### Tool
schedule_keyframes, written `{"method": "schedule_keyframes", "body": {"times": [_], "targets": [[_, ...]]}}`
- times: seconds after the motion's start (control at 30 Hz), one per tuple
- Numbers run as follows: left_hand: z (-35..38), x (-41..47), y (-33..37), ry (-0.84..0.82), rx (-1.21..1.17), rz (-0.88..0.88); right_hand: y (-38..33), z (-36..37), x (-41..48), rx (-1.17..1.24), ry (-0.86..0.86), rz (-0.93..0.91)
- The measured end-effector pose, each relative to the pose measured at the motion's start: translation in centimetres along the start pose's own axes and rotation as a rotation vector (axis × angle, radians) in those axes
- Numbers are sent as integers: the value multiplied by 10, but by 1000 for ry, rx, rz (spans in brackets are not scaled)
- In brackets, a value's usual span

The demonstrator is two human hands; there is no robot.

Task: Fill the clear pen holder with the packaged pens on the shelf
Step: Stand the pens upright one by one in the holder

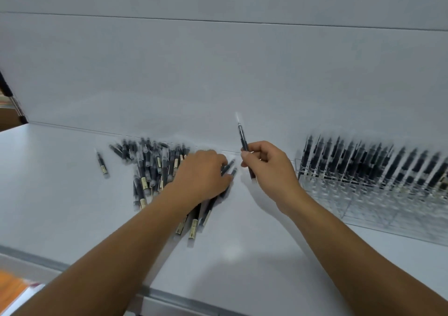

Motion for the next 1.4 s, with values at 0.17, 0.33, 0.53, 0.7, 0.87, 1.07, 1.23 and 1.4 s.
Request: {"method": "schedule_keyframes", "body": {"times": [0.17, 0.33, 0.53, 0.7, 0.87, 1.07, 1.23, 1.4], "targets": [[1, 27, 5, -185, 34, -134, 7, -2, -11, 221, -14, 13], [-2, 42, 7, -418, -44, -213, 5, -9, -12, 392, -12, -13], [-5, 46, 15, -590, -97, -268, 4, -13, -13, 386, -35, -36], [-6, 43, 16, -606, -181, -279, 3, -11, -15, 406, -46, -44], [-5, 40, 12, -503, -293, -275, -1, -11, -17, 430, -52, -68], [-21, 35, 15, -308, -633, -142, -19, -31, -16, 355, -34, -141], [-23, 26, 36, -199, -783, 50, -25, -73, -31, 138, -23, -209], [-25, 19, 66, -107, -951, 188, -11, -135, -52, -104, 29, -230]]}}
Point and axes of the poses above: each hand's wrist, its own x-axis towards the middle knuckle, its own z-axis out of the palm, y = z × x, the point moved 5 cm from there along x, towards the middle knuckle, and after that the axes turned 14 degrees about -y, right-handed, at the moved point
